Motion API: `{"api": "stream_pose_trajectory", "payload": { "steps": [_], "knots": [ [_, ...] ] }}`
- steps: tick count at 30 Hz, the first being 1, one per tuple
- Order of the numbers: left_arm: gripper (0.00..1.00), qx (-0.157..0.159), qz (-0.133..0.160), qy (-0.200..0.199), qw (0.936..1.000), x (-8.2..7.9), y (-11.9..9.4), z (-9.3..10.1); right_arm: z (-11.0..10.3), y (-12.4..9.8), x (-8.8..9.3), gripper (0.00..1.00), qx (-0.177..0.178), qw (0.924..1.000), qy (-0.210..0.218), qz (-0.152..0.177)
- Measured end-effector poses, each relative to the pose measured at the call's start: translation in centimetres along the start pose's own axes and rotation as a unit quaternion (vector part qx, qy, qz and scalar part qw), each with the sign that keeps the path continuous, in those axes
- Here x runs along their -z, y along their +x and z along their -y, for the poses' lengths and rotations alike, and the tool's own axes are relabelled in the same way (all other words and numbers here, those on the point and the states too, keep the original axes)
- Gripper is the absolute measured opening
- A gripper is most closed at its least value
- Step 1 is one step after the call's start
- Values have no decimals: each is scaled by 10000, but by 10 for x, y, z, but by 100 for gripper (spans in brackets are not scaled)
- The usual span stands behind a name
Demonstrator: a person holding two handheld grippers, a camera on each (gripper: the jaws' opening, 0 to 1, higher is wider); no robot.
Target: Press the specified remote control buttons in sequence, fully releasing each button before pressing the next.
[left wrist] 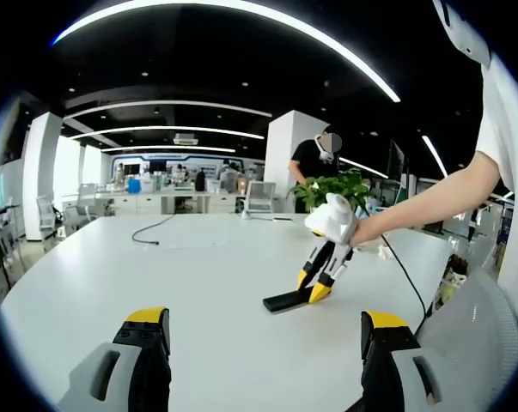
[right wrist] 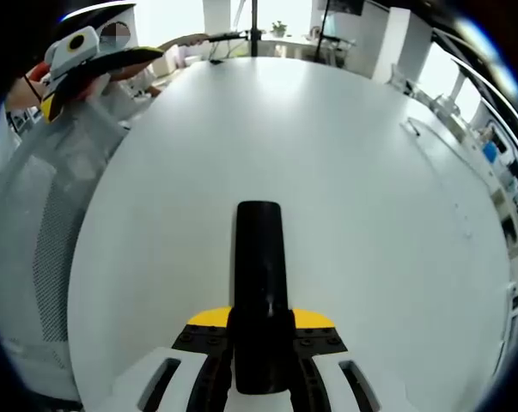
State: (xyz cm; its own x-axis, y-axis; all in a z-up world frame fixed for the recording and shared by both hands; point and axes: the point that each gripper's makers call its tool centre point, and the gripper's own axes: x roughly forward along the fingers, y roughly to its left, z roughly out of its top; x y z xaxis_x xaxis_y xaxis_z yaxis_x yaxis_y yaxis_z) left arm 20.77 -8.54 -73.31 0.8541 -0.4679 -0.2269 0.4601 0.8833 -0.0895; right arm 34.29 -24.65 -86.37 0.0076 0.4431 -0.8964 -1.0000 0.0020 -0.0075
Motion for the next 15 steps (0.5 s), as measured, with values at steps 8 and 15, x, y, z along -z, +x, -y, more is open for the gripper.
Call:
{"api": "stream_pose_trajectory", "payload": {
  "steps": [8,15],
  "knots": [
    [95,-5,-9,-4,10000,0,0,0,6,0,0,21,-5,10000,22,-13],
    [95,-7,-2,-7,10000,0,0,0,12,0,0,21,-18,10000,20,-16]
  ]
}}
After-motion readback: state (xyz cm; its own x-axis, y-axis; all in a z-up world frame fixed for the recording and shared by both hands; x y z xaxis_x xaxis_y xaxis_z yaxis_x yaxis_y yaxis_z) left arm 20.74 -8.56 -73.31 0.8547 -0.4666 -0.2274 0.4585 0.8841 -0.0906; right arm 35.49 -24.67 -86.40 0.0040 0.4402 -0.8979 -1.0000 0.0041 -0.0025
